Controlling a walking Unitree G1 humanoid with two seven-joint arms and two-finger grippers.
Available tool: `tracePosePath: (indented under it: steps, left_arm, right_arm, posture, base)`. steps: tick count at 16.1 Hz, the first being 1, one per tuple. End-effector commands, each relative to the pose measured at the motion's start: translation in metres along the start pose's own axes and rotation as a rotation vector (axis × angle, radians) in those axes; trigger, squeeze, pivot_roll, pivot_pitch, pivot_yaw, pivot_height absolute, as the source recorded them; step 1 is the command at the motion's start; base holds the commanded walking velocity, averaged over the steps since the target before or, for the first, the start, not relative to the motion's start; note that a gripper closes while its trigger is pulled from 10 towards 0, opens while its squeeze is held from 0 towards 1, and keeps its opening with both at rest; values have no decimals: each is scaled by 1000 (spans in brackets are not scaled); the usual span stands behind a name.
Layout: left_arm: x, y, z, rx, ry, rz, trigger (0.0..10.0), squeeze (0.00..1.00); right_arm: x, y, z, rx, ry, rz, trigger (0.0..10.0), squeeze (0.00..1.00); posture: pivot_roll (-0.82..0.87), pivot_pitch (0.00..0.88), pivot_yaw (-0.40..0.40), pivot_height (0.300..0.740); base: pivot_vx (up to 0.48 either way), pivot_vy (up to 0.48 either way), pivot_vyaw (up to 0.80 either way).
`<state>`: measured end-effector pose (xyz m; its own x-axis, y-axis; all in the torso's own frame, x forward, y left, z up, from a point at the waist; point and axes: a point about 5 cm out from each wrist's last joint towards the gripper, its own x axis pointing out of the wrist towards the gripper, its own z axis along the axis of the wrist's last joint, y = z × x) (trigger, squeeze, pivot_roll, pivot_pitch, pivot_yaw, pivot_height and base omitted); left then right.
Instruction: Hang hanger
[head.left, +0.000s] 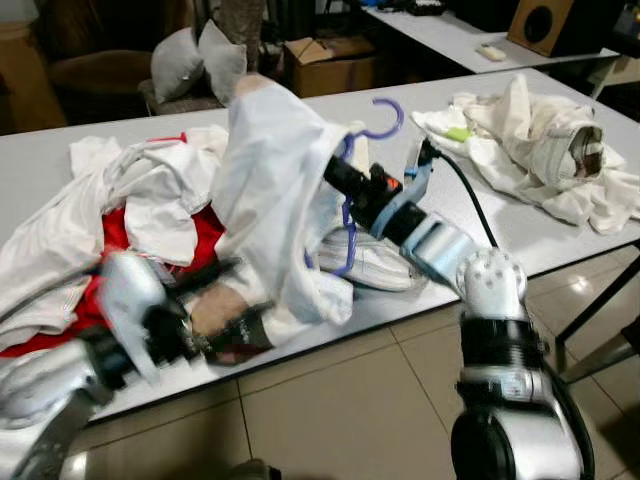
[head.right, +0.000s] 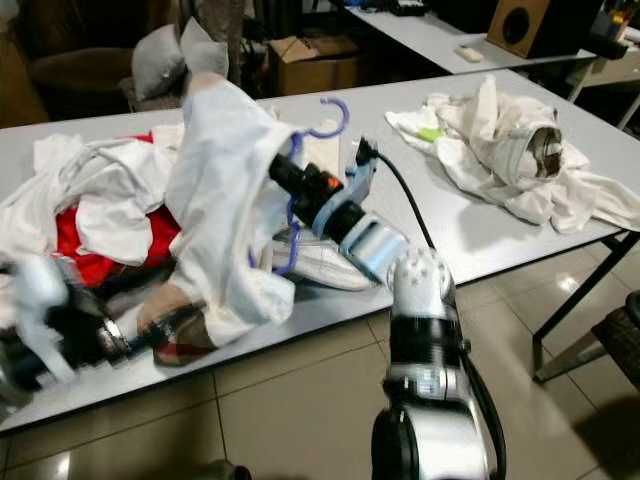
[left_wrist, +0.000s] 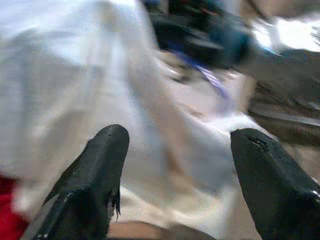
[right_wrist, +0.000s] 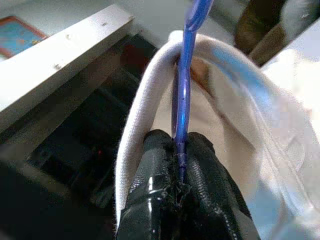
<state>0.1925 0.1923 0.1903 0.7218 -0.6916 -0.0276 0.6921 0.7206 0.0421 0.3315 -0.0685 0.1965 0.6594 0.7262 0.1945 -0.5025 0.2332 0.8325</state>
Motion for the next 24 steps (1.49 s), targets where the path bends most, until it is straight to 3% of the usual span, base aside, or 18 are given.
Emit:
tracePosePath:
  steps: [1,2,4,5,7,8,10,16,21,24]
  left_arm:
    - [-3,11,4,-22,-58,120,10000,1000]
    - [-4,19,1,-20,-59,220,10000,1000]
    - [4,18,0,-4,-43,243,10000,965]
    - [7,17,1,-21,-60,244,10000,839]
    - [18,15,-5,-82,-83,290,10000,761]
    - [17,19,-10,-113,-89,358,10000,259]
    - [11,26,-15,-136,-103,494,10000,0]
    - [-4,20,-21,-132,-104,589,10000,0]
    - [-3,10,-20,-92,-111,552,10000,0]
    - [-2,6,-20,-79,-109,547,10000,0]
  right_arm:
    - [-5,10,2,-20,-2,65,10000,0]
    - [-12,12,0,-21,-6,87,10000,0]
    - [-21,13,-1,-34,-8,94,10000,0]
    - [-23,13,-2,-37,-9,95,10000,0]
    - [-31,18,-4,-64,-4,121,10000,0]
    - [-36,20,-5,-94,3,126,10000,0]
    - [-45,19,-7,-163,8,93,10000,0]
    - [-74,39,-23,-265,133,250,10000,0]
    - [-86,41,-22,-290,147,256,10000,0]
    - [-94,35,-23,-361,163,208,10000,0]
  posture:
    - [34,0,-3,740]
    - [31,0,-1,740]
    - [25,0,11,740]
    - [22,0,13,740]
    - [16,0,21,740]
    - [15,0,21,740]
    - [14,0,18,740]
    - [19,0,17,740]
    - [24,0,4,740]
    - [30,0,0,740]
  base:
    - [0,0,0]
    - [0,0,0]
    - [0,0,0]
    - [0,0,0]
    - [0,0,0]
    - [0,0,0]
    - [0,0,0]
    - [0,0,667]
    - [0,0,800]
    - [0,0,800]
